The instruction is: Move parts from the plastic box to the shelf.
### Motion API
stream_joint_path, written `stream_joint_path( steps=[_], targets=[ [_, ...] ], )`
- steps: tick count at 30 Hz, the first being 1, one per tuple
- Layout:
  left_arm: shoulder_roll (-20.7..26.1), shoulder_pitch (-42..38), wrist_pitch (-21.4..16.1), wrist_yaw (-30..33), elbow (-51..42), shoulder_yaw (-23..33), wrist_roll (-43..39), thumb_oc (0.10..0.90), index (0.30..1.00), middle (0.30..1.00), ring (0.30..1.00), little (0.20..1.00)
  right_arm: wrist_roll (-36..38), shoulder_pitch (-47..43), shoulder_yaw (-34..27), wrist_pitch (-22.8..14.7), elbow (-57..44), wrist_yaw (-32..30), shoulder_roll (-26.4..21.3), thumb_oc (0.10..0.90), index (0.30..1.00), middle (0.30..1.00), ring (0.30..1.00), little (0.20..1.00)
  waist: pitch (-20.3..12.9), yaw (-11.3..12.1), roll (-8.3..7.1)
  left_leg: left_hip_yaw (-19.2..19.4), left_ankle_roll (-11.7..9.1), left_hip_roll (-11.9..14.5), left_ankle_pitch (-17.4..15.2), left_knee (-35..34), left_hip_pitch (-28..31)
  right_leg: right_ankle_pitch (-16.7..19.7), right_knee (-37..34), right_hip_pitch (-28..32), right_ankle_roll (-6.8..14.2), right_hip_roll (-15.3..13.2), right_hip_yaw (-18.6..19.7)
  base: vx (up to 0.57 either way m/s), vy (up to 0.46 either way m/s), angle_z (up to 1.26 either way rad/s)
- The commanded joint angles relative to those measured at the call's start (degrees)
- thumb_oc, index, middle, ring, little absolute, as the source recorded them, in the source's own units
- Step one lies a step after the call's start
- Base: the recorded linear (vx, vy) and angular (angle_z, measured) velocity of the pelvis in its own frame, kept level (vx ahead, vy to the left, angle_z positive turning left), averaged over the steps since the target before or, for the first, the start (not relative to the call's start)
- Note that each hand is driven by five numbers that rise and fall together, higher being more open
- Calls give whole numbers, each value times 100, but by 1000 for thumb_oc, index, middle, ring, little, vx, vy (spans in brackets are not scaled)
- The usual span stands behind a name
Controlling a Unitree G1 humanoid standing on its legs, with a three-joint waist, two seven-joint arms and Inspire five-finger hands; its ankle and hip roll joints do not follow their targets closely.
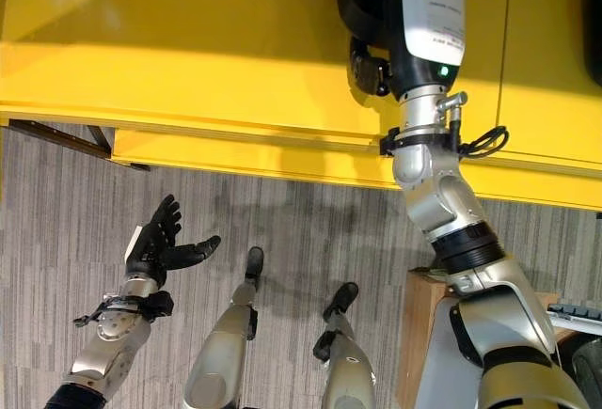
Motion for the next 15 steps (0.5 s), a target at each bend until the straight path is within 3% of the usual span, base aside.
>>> stream_joint_path(
  steps=[1, 15],
  targets=[
    [209, 315, -402, 26, -477, 221, 1, 900, 1000, 1000, 1000, 1000, 80, -845, -37, -262, -253, -526, -352, 400, 300, 300, 300, 300, -381, -24, -289, 11, 52, 55, -392, 225, 57, -618, 446, 283, 280, -257, 79, 0, 0, 0],
    [231, 226, -503, 18, -422, 94, -102, 900, 1000, 1000, 1000, 1000, 497, -1367, 363, -126, 1344, -594, 7, 400, 300, 300, 300, 300, -302, 32, -197, 14, 66, 36, -359, 165, 95, -599, 496, 257, 276, -283, 53, -2, 1, -1]
  ],
)
